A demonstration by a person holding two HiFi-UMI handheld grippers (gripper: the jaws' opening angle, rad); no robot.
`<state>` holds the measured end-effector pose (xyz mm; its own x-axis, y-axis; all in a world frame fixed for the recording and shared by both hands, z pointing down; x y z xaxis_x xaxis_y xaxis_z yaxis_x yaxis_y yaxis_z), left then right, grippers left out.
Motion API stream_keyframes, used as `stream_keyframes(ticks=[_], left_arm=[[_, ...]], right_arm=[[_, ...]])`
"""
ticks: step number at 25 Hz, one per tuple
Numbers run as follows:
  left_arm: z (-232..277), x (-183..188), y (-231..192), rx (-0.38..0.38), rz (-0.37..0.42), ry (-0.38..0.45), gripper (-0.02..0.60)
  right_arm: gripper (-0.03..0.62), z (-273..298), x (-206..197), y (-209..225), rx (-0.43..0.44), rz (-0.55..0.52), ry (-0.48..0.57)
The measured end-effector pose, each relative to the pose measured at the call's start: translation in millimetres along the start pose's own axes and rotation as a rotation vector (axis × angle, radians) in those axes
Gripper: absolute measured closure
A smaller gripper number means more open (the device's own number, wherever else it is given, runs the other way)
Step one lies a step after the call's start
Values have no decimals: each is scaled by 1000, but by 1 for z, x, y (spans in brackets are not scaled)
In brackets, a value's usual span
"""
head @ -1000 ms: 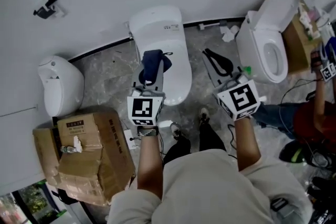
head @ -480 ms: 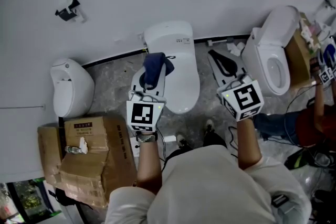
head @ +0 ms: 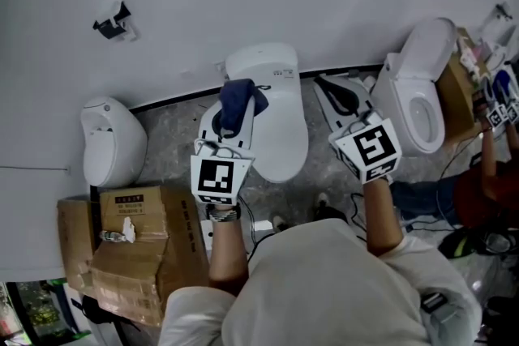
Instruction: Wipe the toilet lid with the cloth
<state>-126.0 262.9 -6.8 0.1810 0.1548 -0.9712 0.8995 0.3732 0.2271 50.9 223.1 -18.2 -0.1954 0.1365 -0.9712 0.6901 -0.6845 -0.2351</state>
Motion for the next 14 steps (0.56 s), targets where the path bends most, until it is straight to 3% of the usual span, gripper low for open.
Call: stream_keyframes(ticks=[6,14], left_arm=[[0,-3,-2,0,44,-20,525],[5,0,-2,-11,32,-19,525]], right_arm=[[565,3,4,0,-3,-24,16],[565,6,4,1,-1,-10,10]])
Point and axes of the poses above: the fingertips, and each gripper's own axes: z forward along the fingers, y to its right, x out of its top, the point moved 5 cm from there along -z, backward along the fingers
